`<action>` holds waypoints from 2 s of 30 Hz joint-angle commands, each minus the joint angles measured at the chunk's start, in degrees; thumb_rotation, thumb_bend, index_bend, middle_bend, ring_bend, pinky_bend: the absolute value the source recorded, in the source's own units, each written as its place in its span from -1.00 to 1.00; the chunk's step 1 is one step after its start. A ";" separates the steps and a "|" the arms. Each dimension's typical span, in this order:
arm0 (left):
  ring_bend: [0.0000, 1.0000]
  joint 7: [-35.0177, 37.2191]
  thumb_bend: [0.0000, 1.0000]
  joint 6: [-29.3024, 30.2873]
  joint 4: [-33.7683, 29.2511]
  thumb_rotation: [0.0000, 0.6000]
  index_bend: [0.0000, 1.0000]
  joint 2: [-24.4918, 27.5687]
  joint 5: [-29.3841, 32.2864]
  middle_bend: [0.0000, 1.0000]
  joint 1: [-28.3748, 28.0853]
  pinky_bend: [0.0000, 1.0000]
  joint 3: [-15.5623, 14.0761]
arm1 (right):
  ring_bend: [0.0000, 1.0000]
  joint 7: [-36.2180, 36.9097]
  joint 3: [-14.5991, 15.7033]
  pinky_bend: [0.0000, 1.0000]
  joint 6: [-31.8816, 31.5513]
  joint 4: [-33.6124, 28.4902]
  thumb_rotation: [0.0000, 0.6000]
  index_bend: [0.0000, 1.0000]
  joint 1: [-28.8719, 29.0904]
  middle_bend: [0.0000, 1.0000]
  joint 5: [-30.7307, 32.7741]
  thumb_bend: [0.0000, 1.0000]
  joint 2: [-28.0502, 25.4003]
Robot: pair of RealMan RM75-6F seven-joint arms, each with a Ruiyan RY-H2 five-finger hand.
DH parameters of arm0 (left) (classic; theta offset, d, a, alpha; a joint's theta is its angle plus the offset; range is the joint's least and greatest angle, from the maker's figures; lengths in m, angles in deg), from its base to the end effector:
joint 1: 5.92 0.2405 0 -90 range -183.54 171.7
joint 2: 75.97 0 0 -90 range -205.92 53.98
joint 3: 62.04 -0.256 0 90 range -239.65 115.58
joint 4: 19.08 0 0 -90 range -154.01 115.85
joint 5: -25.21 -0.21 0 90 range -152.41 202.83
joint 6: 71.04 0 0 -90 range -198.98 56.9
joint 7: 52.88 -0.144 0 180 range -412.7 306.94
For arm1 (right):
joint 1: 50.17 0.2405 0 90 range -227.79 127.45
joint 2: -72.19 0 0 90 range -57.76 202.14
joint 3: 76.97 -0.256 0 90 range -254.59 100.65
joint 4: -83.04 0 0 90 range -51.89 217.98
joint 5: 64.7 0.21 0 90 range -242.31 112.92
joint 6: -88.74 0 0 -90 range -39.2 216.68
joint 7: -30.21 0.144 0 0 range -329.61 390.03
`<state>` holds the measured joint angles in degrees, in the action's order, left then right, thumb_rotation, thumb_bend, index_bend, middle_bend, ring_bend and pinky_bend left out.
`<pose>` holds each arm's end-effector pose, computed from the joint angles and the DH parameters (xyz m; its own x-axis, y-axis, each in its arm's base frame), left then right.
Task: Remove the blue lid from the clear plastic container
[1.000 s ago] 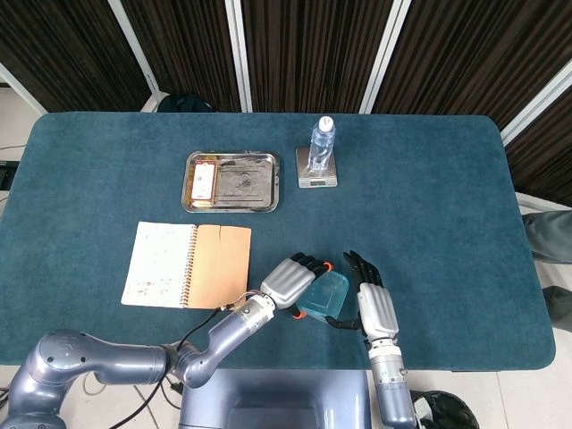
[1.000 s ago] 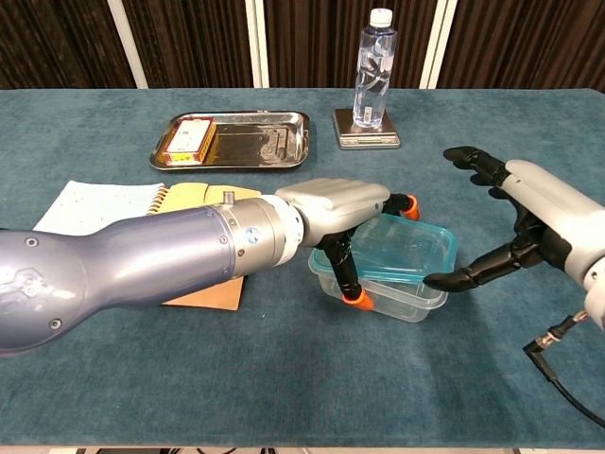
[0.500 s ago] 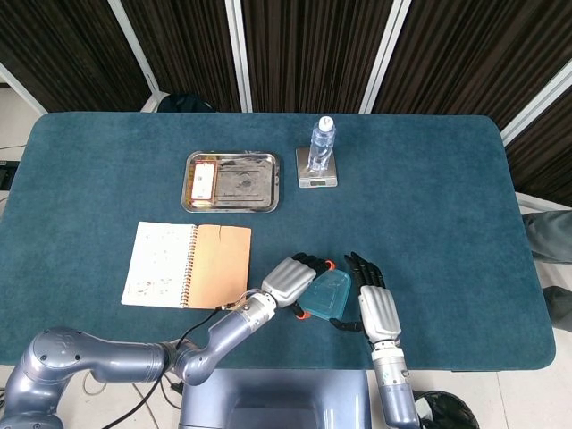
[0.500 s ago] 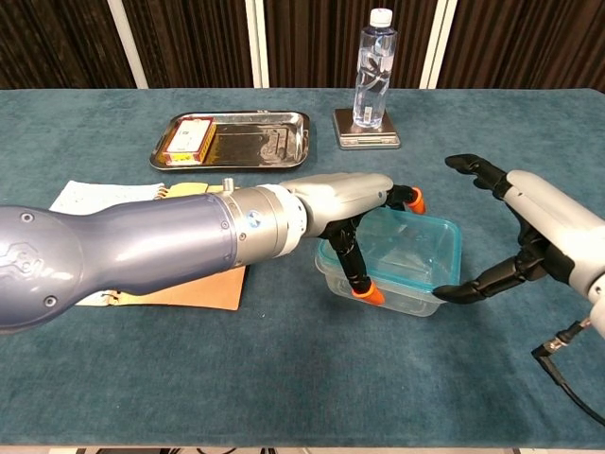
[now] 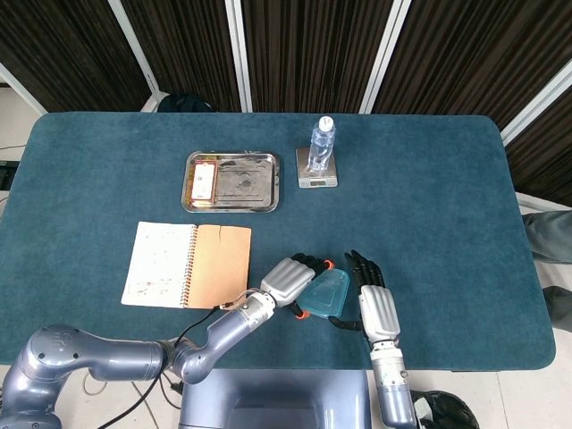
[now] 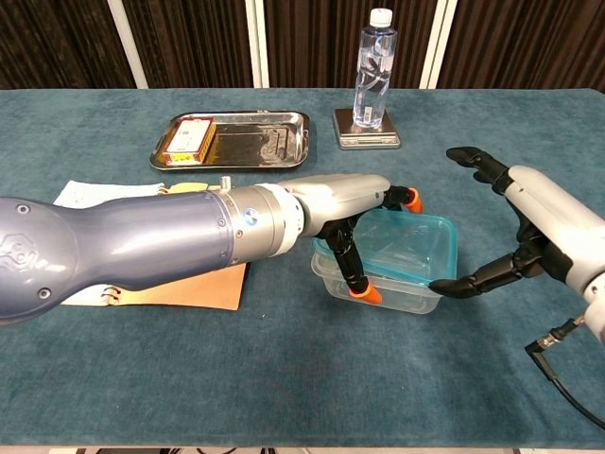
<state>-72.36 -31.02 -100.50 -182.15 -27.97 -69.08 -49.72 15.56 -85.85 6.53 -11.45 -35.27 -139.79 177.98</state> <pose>0.0037 0.2988 -0.1336 0.4298 0.5388 0.7246 0.7888 -0.6145 -0.0109 -0.1566 -0.2196 -0.0340 -0.1247 -0.0740 0.9894 -0.9919 -0.0152 -0.1261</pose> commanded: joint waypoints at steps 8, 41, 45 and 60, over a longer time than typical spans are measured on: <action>-0.60 0.05 -0.70 0.15 0.03 1.00 -0.71 0.29 0.32 -0.49 -0.16 -0.17 -0.57 | -1.00 -0.05 -1.43 -1.00 0.05 -1.19 1.00 -1.00 -0.26 -1.00 1.91 -0.64 0.28; -0.61 -1.43 -0.70 4.37 0.71 1.00 -0.71 -0.41 -0.06 -0.49 -0.35 -0.18 -0.47 | -1.00 0.39 -0.86 -1.00 1.00 -1.27 1.00 -0.28 -0.41 -0.70 1.40 -0.60 -1.77; -0.68 -2.33 -0.78 5.03 0.58 1.00 -0.76 -0.36 0.14 -0.56 -0.35 -0.26 -0.58 | -1.00 0.72 -0.87 -1.00 1.18 -1.43 1.00 -0.17 -0.33 -0.69 1.23 -0.55 -1.78; -0.79 -6.39 -1.00 4.23 -2.33 1.00 -0.88 1.69 5.25 -0.74 -1.77 -0.39 -0.86 | -1.00 0.52 -0.94 -1.00 1.92 -2.17 1.00 -0.15 0.18 -0.69 1.13 -0.44 -1.26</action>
<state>-78.78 -26.74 -102.78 -180.50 -22.77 -70.81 -50.60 16.11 -86.76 8.42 -13.63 -35.12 -138.70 176.68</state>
